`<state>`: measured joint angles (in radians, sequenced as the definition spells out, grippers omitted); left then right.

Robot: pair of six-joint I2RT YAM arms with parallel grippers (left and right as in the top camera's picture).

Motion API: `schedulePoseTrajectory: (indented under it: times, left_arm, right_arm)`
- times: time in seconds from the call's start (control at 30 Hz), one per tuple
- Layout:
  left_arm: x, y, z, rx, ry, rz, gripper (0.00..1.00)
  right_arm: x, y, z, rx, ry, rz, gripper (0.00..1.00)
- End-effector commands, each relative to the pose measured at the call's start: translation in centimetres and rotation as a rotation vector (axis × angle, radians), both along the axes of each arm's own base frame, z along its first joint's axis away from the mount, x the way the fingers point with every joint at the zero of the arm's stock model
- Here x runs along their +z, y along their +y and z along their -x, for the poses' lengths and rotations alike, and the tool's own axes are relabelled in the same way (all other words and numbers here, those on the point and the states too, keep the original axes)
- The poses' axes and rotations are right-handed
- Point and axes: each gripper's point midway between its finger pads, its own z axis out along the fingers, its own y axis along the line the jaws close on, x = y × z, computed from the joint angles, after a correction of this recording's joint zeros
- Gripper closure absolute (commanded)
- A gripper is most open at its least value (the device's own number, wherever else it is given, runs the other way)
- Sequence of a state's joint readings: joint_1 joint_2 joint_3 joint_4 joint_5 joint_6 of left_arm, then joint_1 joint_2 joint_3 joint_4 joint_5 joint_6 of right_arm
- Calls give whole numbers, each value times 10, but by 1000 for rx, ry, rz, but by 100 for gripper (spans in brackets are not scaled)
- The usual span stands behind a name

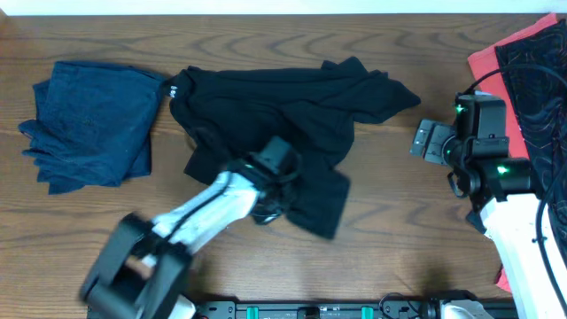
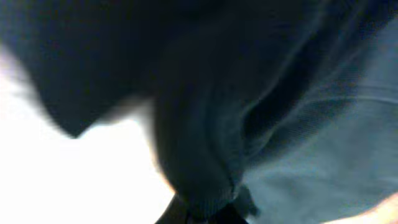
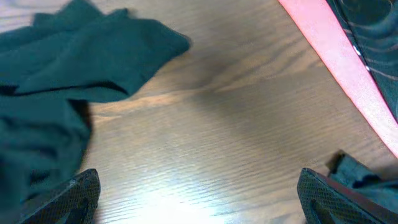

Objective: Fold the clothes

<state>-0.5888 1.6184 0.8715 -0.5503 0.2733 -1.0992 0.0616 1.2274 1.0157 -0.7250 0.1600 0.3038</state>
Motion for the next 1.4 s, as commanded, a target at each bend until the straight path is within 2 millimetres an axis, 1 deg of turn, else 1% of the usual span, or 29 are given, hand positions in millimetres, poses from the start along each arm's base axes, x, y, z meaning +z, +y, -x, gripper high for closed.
schedulePoseTrajectory:
  times: [0.0, 0.07, 0.13, 0.2, 0.27, 0.37, 0.47, 0.53, 0.6, 0.67, 0.77, 0.83, 1.0, 1.1, 1.23, 1.37]
  left_arm:
    - [27, 39, -5, -101, -106, -88, 94]
    - [36, 73, 1, -61, -99, -198, 94]
    - [43, 100, 9, -27, -87, -283, 94]
    - [48, 120, 16, -7, -70, -350, 94]
    - [50, 135, 22, 3, -52, -413, 94]
    - [50, 151, 25, 5, -47, -498, 94]
    - [47, 153, 26, 5, -46, -507, 94]
    - [44, 153, 26, 6, -47, -506, 94]
    - [42, 153, 27, 5, -44, -507, 94]
    - [40, 154, 30, 3, -37, -510, 94]
    - [40, 154, 30, 2, -35, -511, 94]
    - [40, 154, 30, 3, -38, -510, 94]
    - [40, 154, 28, 4, -42, -508, 94]
    - [40, 154, 29, 3, -42, -507, 94]
    - [40, 154, 29, 4, -41, -507, 94]
    - [40, 154, 30, 2, -34, -510, 94]
  right_arm:
    - [-19, 3, -4, 17, 63, -51, 1]
    - [-37, 9, -7, 47, 115, -70, 1]
    - [-52, 13, -10, 60, 159, -89, 1]
    - [-69, 18, -14, 73, 201, -112, 1]
    - [-84, 22, -19, 82, 228, -131, 1]
    - [-104, 23, -31, 83, 239, -136, 1]
    - [-117, 25, -44, 90, 229, -145, 1]
    - [-129, 26, -46, 89, 247, -147, 1]
    - [-140, 27, -40, 77, 293, -160, 3]
    - [-153, 26, -27, 45, 364, -174, 8]
    - [-163, 26, -10, -8, 443, -192, 10]
    - [-163, 25, -8, -25, 448, -199, 9]
    - [-161, 26, -16, -65, 414, -220, 10]
    - [-162, 20, -14, -141, 415, -221, 14]
    - [-164, 21, -13, -204, 417, -244, 23]
    - [-167, 23, -10, -220, 430, -249, 25]
